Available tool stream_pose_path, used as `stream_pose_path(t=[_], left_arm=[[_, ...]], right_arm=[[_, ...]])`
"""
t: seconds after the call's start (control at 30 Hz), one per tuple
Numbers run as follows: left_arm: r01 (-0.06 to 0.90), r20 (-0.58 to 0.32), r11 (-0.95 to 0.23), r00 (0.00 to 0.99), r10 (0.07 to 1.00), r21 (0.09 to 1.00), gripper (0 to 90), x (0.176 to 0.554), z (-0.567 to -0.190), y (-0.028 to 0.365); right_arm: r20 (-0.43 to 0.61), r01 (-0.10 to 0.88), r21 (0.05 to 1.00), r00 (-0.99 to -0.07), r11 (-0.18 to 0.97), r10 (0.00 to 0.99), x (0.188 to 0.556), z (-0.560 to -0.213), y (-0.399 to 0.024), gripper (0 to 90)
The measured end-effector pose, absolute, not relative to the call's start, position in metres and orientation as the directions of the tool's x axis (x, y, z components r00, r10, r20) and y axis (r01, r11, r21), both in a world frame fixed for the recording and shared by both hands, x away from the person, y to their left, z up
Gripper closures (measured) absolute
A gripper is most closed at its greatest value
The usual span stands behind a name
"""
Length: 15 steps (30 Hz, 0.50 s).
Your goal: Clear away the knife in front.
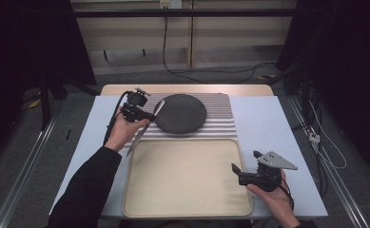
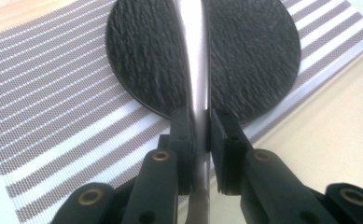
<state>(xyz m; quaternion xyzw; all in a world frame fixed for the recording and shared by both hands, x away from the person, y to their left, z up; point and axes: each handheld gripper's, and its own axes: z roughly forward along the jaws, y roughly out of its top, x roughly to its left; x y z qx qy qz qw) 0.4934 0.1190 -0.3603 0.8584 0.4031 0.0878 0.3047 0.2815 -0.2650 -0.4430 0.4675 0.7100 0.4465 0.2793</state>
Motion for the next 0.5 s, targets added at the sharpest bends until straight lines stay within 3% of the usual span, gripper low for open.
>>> stream_pose_path(t=[0.5], left_arm=[[0.622,-0.118,-0.518,0.699,0.706,0.587,79.8,0.456,-0.36,0.109]], right_arm=[[0.022,0.415,0.894,-0.411,0.166,0.911,0.283,-0.443,-0.264,7.1]])
